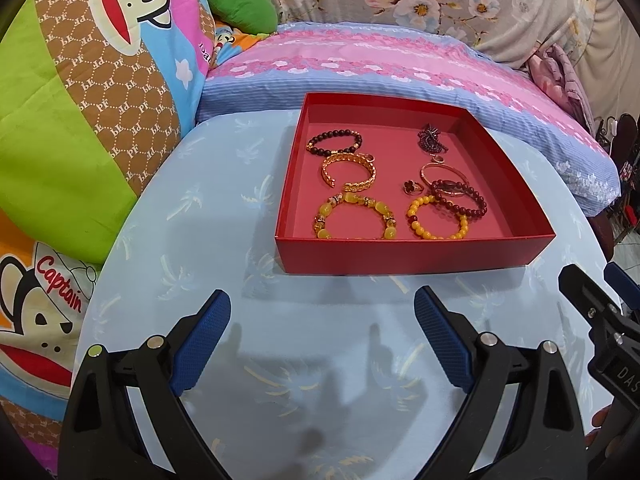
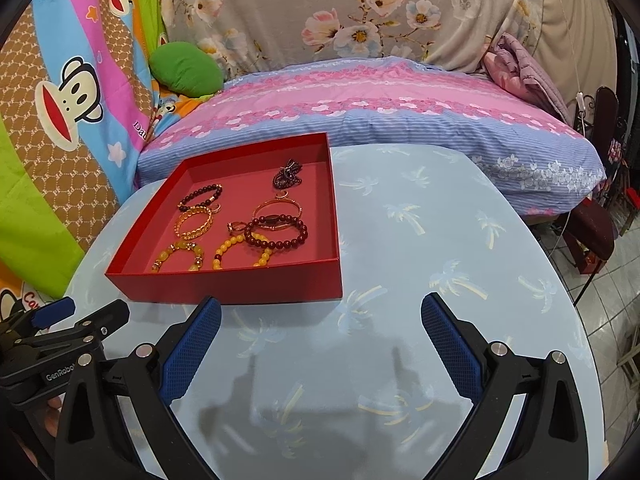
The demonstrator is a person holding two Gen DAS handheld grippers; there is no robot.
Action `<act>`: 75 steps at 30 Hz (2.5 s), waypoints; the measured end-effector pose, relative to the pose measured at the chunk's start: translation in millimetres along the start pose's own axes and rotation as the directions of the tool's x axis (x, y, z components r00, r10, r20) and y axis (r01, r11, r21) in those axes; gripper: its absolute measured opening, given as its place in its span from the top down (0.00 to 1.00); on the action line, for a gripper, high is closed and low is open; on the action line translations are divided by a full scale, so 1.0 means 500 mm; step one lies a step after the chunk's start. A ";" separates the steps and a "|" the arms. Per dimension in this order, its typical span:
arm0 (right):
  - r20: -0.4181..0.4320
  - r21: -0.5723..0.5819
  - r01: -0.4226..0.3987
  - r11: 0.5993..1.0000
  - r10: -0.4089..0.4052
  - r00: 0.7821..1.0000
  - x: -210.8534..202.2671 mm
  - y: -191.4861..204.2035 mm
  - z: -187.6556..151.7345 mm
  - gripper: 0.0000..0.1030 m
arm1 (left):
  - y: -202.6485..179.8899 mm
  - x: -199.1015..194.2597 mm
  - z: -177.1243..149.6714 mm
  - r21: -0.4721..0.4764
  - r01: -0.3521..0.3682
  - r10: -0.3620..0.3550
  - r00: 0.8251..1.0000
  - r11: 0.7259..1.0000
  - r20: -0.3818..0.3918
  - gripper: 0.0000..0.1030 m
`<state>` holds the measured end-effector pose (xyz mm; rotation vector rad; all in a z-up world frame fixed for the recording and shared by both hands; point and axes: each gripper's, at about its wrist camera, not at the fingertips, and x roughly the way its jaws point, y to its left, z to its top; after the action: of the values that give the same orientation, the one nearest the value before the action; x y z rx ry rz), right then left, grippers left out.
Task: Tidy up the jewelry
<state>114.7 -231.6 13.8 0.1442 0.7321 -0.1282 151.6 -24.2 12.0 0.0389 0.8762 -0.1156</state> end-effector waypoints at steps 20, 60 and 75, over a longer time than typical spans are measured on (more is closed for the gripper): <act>-0.003 -0.035 0.007 0.999 -0.007 1.000 0.000 0.018 -0.003 0.06 | -0.004 0.001 -0.005 0.001 0.004 -0.004 1.000 1.000 -0.002 0.11; -0.011 -0.041 0.015 0.999 -0.016 1.000 0.003 0.020 -0.011 0.06 | -0.004 -0.006 -0.012 -0.003 -0.009 0.009 1.000 1.000 -0.005 0.07; -0.035 -0.058 0.011 0.998 -0.013 0.999 -0.001 0.027 -0.031 0.06 | -0.008 -0.010 -0.036 0.003 -0.013 0.013 1.000 1.000 -0.002 0.07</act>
<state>106.5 -215.4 4.1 0.0876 0.7716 -0.1159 134.3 -26.1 4.2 0.0471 0.8777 -0.1049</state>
